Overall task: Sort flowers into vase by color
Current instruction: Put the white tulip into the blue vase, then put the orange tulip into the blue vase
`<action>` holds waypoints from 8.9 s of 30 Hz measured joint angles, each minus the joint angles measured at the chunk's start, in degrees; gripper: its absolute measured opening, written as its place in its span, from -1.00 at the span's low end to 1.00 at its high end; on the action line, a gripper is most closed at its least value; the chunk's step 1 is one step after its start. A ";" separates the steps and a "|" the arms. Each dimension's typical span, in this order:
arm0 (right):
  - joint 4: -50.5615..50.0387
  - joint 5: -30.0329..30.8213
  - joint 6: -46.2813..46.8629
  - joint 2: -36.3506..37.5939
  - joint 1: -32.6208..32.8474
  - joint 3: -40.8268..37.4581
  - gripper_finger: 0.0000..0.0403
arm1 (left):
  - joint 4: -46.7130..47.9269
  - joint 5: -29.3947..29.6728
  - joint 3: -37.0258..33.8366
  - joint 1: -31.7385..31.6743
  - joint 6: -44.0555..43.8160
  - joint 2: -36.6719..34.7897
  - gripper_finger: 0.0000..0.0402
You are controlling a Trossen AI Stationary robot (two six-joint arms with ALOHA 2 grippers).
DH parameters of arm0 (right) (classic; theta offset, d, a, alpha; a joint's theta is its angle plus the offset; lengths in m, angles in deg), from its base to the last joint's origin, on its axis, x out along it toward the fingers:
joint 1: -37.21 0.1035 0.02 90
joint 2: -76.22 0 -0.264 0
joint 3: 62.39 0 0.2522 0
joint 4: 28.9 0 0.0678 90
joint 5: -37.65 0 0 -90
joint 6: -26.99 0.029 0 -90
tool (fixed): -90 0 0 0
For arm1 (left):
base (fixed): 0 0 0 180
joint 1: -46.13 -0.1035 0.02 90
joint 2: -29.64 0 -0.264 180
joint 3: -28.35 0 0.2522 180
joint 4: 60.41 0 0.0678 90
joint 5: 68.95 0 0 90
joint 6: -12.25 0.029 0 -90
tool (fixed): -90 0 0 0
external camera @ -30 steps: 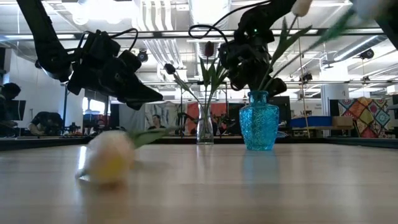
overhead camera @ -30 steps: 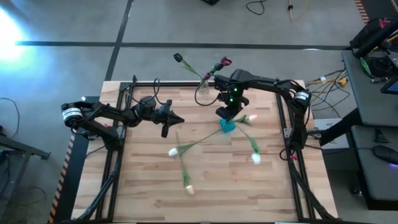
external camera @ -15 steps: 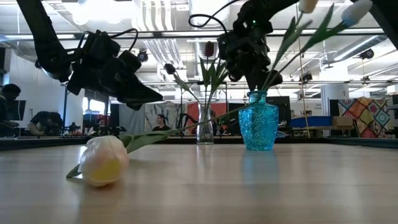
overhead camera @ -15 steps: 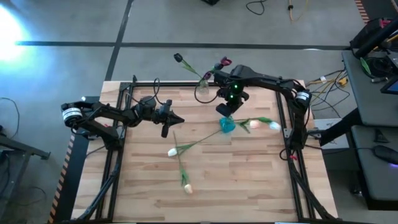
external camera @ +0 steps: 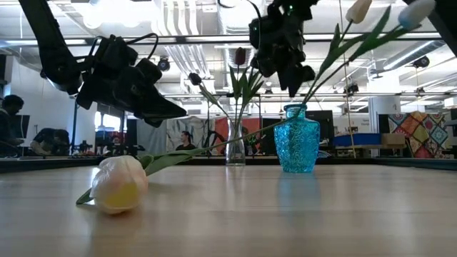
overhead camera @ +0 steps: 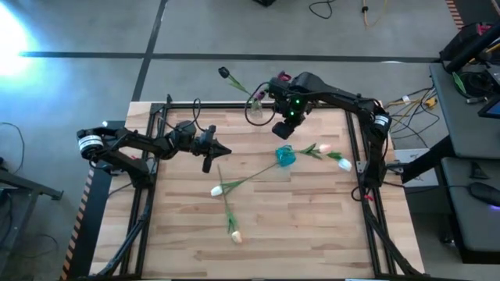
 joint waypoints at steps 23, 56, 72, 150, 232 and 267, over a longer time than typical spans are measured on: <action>7.26 15.36 -6.98 12.94 17.53 -0.40 -0.33 | -16.01 4.22 -9.30 -0.09 -0.96 0.04 -1.00; 20.35 20.69 -17.34 -13.92 33.65 3.76 0.11 | -24.45 6.14 -13.57 -0.07 0.22 0.04 -1.00; 19.91 29.31 -23.53 -21.99 32.96 5.67 0.09 | -24.34 6.10 -13.81 -0.07 0.26 0.04 -1.00; 43.58 16.43 -7.35 -22.86 30.97 -3.90 -0.22 | -23.22 4.44 -13.88 -0.04 -0.83 0.05 -1.00; 111.05 47.53 -18.60 36.17 27.33 -59.77 -0.84 | -24.32 4.54 -13.75 -0.07 -3.61 0.04 -1.00; 50.08 51.75 -1.94 36.63 27.46 -37.75 -0.17 | -10.46 -8.64 -5.70 -0.07 -0.82 0.00 -1.00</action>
